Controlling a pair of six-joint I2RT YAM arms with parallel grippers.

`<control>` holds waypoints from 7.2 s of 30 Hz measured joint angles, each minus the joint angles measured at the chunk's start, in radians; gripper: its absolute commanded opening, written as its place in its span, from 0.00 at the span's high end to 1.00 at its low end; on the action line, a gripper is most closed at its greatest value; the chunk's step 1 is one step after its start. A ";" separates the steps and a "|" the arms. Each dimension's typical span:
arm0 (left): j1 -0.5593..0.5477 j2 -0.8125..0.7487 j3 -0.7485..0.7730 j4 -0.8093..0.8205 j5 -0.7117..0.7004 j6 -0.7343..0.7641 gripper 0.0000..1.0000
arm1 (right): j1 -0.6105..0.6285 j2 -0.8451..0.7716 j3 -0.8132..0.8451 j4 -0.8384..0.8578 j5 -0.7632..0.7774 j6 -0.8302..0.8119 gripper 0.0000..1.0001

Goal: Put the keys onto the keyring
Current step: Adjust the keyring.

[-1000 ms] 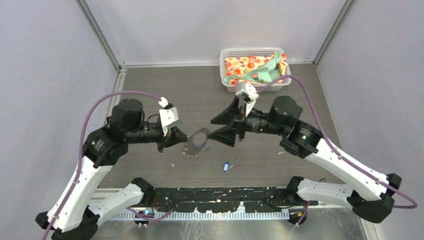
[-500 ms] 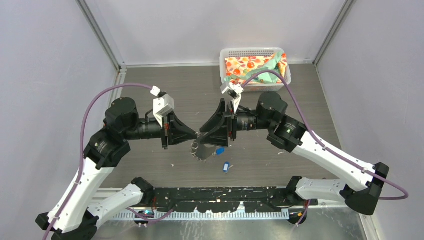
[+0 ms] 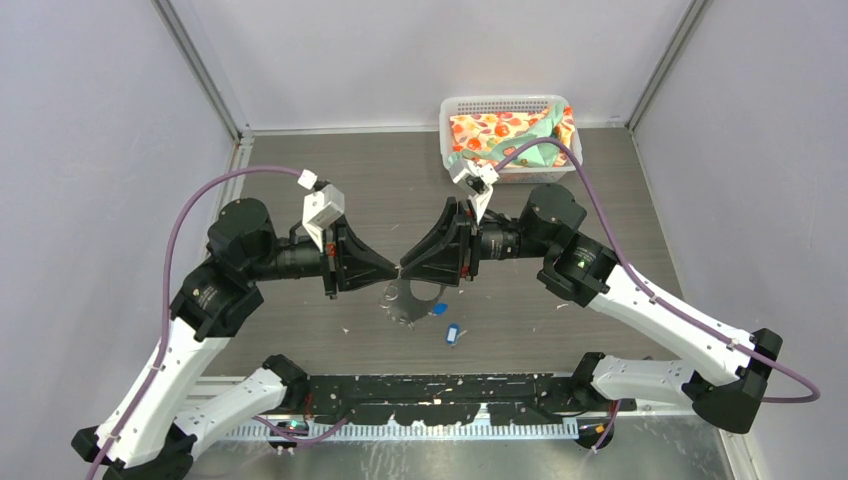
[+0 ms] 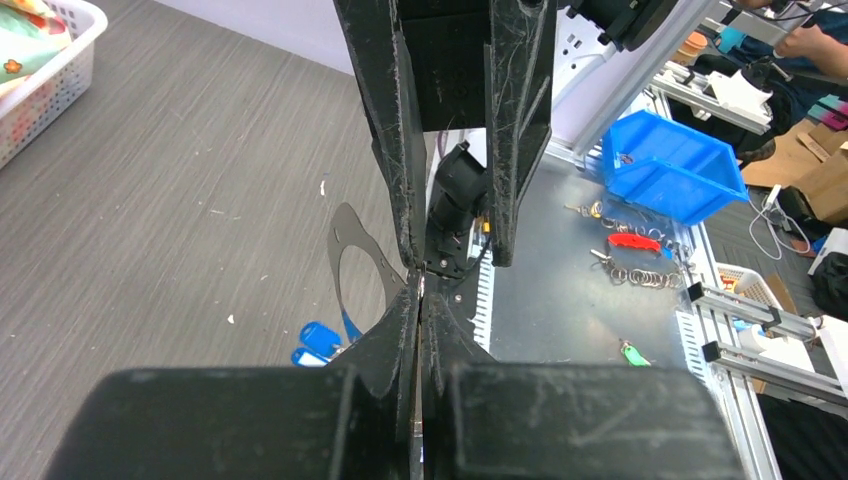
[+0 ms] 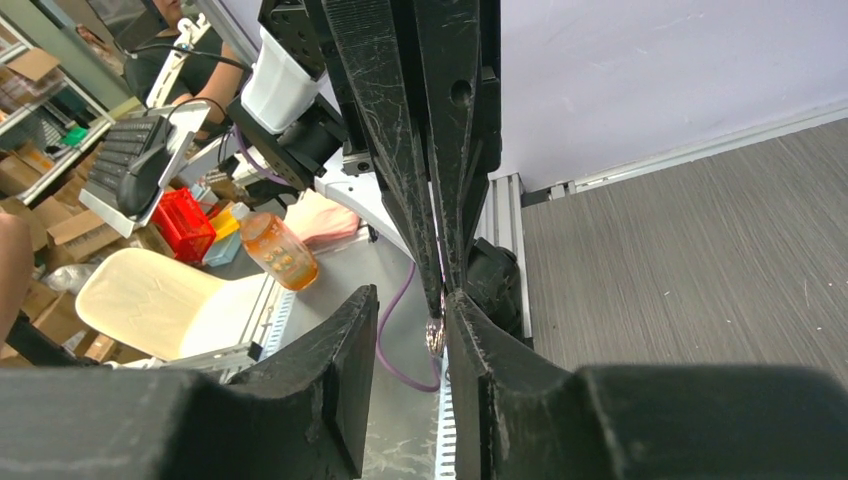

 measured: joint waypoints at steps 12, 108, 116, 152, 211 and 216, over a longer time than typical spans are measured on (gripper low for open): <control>0.000 -0.003 -0.003 0.015 -0.008 -0.024 1.00 | -0.002 0.001 0.000 -0.094 0.035 -0.049 0.72; 0.005 -0.009 -0.038 -0.039 -0.052 0.189 0.59 | 0.232 -0.200 -0.137 -0.252 0.664 -0.257 0.99; 0.005 0.040 -0.038 -0.047 0.029 0.180 0.55 | 0.232 -0.231 -0.237 -0.089 0.620 -0.244 0.99; 0.006 0.066 -0.067 -0.011 0.192 0.131 0.81 | 0.232 -0.180 -0.249 -0.003 0.482 -0.278 0.99; 0.183 0.267 0.071 -0.332 -0.476 -0.167 1.00 | 0.166 -0.063 -0.215 -0.221 0.711 -0.426 0.16; 0.232 0.274 0.005 -0.321 -0.365 -0.262 1.00 | 0.166 -0.056 -0.311 -0.111 0.682 -0.493 0.16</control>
